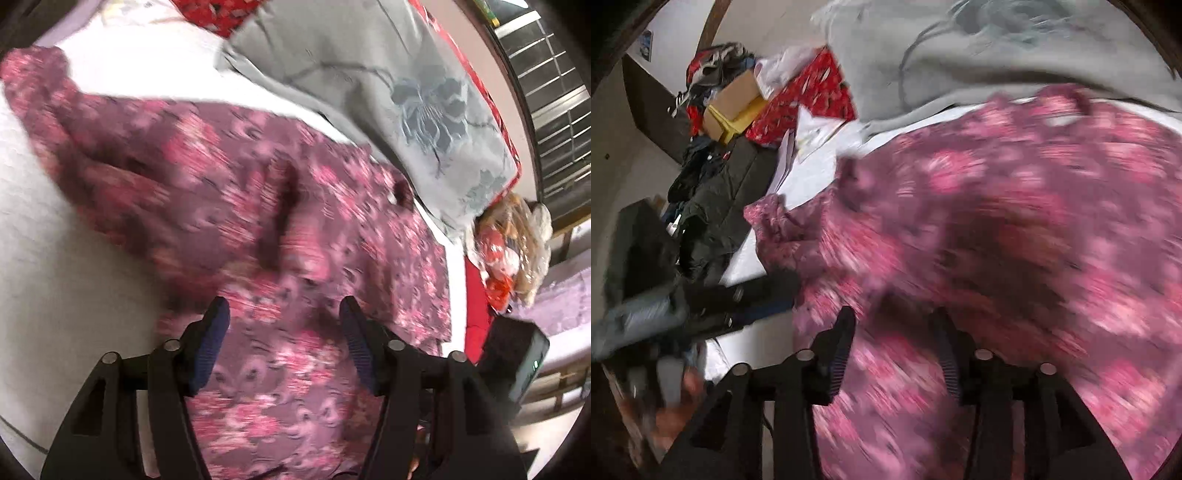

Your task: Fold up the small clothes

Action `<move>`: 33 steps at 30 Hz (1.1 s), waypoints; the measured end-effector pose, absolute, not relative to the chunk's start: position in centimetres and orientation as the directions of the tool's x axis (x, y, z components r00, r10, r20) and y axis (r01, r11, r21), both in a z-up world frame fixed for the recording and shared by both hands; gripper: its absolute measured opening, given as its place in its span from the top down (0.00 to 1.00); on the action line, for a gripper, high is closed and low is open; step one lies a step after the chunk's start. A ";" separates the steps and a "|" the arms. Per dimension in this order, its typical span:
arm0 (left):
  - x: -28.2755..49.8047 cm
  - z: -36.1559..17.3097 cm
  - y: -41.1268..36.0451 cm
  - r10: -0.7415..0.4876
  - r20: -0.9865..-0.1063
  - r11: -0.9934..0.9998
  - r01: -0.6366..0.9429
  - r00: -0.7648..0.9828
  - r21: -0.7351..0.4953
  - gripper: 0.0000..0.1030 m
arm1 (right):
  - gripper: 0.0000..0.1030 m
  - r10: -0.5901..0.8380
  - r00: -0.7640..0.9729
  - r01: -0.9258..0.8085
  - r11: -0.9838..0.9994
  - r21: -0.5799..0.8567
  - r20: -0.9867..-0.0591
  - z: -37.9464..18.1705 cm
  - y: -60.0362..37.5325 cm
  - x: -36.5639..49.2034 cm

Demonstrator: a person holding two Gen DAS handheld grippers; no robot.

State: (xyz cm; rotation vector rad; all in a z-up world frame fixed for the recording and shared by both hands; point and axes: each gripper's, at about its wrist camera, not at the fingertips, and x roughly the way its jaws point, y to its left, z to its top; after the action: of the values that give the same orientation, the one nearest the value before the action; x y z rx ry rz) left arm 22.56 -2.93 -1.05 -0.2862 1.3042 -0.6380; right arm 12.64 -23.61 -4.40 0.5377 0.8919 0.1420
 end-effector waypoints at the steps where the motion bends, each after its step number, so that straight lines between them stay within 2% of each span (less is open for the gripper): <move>1: 22.5 -1.4 -3.8 -0.591 -0.800 0.790 0.276 0.105 -0.547 0.34 | 0.48 0.316 0.642 0.117 0.861 0.496 -0.699 -4.1 -24.8 11.2; 5: 22.9 -3.0 -6.8 -0.544 -0.836 0.820 0.262 0.076 -0.510 0.34 | 0.47 0.210 0.693 0.250 0.828 0.502 -0.690 -3.4 -31.3 5.9; 7: 23.5 -3.3 -7.1 -0.531 -0.841 0.837 0.221 0.103 -0.501 0.35 | 0.47 0.140 0.714 0.322 0.805 0.499 -0.686 -3.0 -34.6 3.9; 8: 23.8 -3.2 -7.0 -0.527 -0.839 0.844 0.199 0.135 -0.498 0.38 | 0.47 0.102 0.726 0.361 0.785 0.504 -0.680 -2.8 -36.5 2.8; 9: 24.1 -2.9 -6.7 -0.519 -0.840 0.852 0.182 0.161 -0.491 0.47 | 0.47 0.057 0.739 0.409 0.753 0.515 -0.672 -2.8 -38.7 1.5; 10: 24.6 -2.5 -6.6 -0.514 -0.839 0.856 0.174 0.179 -0.487 0.87 | 0.45 0.024 0.747 0.444 0.727 0.525 -0.665 -2.8 -40.2 0.7; 11: 24.9 -2.3 -6.6 -0.517 -0.838 0.854 0.171 0.174 -0.491 0.95 | 0.45 -0.009 0.752 0.477 0.697 0.535 -0.659 -3.0 -41.8 0.0; 14: 25.2 -0.6 -5.1 -0.540 -0.806 0.842 0.146 0.242 -0.519 0.95 | 0.45 -0.071 0.748 0.554 0.613 0.563 -0.660 -3.9 -45.8 -1.5; 17: 24.9 0.5 -4.5 -0.492 -0.816 0.871 0.164 0.303 -0.464 0.95 | 0.45 -0.019 0.753 0.554 0.557 0.619 -0.657 -5.8 -47.6 -1.0; 18: 24.8 0.5 -4.3 -0.487 -0.819 0.873 0.168 0.304 -0.457 0.95 | 0.48 0.009 0.755 0.542 0.553 0.632 -0.655 -6.3 -47.5 -0.3; 19: 24.8 0.3 -4.2 -0.481 -0.824 0.876 0.170 0.298 -0.451 0.95 | 0.70 0.060 0.752 0.521 0.554 0.649 -0.656 -7.1 -47.4 0.5; 20: 24.7 0.0 -4.0 -0.466 -0.834 0.885 0.165 0.295 -0.436 0.95 | 0.86 0.116 0.750 0.485 0.572 0.661 -0.651 -7.5 -47.0 1.5; 21: 24.7 -0.5 -4.0 -0.451 -0.844 0.893 0.163 0.292 -0.420 0.95 | 0.94 0.127 0.746 0.457 0.617 0.641 -0.654 -7.1 -46.3 2.2; 22: 24.8 -1.2 -4.0 -0.427 -0.860 0.904 0.165 0.279 -0.395 0.94 | 0.95 0.112 0.750 0.442 0.649 0.620 -0.652 -6.6 -45.7 2.3; 25: 24.8 -3.6 -3.9 -0.358 -0.905 0.930 0.175 0.228 -0.324 0.84 | 0.95 0.057 0.807 0.407 0.668 0.622 -0.588 -5.6 -44.8 1.3; 28: 24.6 -2.5 -2.0 -0.407 -0.884 0.912 0.153 0.228 -0.380 0.84 | 0.92 0.052 0.692 0.516 0.661 0.544 -0.720 -8.0 -45.4 1.7; 29: 24.5 -1.6 -1.1 -0.440 -0.861 0.898 0.142 0.254 -0.417 0.83 | 0.87 0.046 0.706 0.511 0.658 0.553 -0.707 -7.6 -45.4 1.3; 31: 24.4 0.0 0.3 -0.484 -0.821 0.874 0.129 0.304 -0.468 0.78 | 0.85 -0.010 0.722 0.514 0.677 0.527 -0.692 -6.0 -44.9 0.4; 33: 24.7 0.8 0.2 -0.497 -0.808 0.867 0.132 0.317 -0.481 0.67 | 0.83 -0.020 0.759 0.463 0.720 0.518 -0.651 -4.0 -43.8 0.6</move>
State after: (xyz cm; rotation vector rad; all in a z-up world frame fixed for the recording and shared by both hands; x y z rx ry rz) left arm 24.71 0.21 0.82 -0.3567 1.1818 -0.4256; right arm 0.63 -43.80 -4.00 0.7274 0.6659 -0.2895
